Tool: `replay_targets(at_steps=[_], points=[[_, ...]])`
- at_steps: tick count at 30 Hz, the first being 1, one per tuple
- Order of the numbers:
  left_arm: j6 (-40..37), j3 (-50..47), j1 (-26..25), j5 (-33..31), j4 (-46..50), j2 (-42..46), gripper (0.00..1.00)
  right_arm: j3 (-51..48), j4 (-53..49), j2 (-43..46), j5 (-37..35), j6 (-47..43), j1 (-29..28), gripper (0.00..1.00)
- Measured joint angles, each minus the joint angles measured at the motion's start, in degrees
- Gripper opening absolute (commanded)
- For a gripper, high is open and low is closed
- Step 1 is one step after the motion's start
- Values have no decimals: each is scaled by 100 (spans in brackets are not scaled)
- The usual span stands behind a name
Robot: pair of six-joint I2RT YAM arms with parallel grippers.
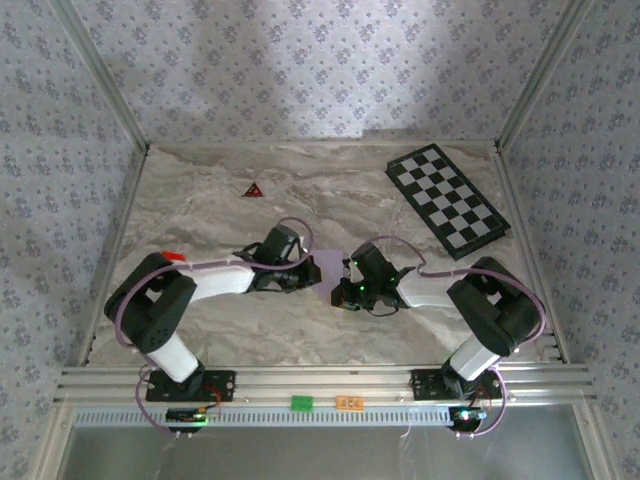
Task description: Fold a paper plane with a square sheet of paper (pick it up from the middle)
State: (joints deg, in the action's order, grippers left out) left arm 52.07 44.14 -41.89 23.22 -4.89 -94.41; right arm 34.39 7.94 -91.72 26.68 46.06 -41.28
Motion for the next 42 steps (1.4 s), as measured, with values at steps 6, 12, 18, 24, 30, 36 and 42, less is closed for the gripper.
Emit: replay_targets(at_steps=[6, 12, 18, 24, 30, 36, 42], points=[[0, 122, -157, 57, -85, -581, 0, -2, -74, 72, 13, 0, 7, 0], [79, 31, -162, 52, -271, -588, 0, -7, -260, 490, -4, 0, -24, 2], [201, -57, -162, 52, -433, -575, 0, 9, -236, 70, 96, 2, -155, 1], [389, -173, -164, -11, -564, -509, 0, -306, 131, 195, 212, 2, -125, 1], [1016, -684, -197, -280, -935, -164, 0, -986, -494, 1266, 317, -142, 35, 5], [1729, -1137, -444, -1054, -1073, 315, 8, -988, -1355, 2833, -358, -398, 479, 42], [1923, -1222, -798, -1659, -866, 1075, 30, -970, -1187, 3222, -970, -468, 614, 50]])
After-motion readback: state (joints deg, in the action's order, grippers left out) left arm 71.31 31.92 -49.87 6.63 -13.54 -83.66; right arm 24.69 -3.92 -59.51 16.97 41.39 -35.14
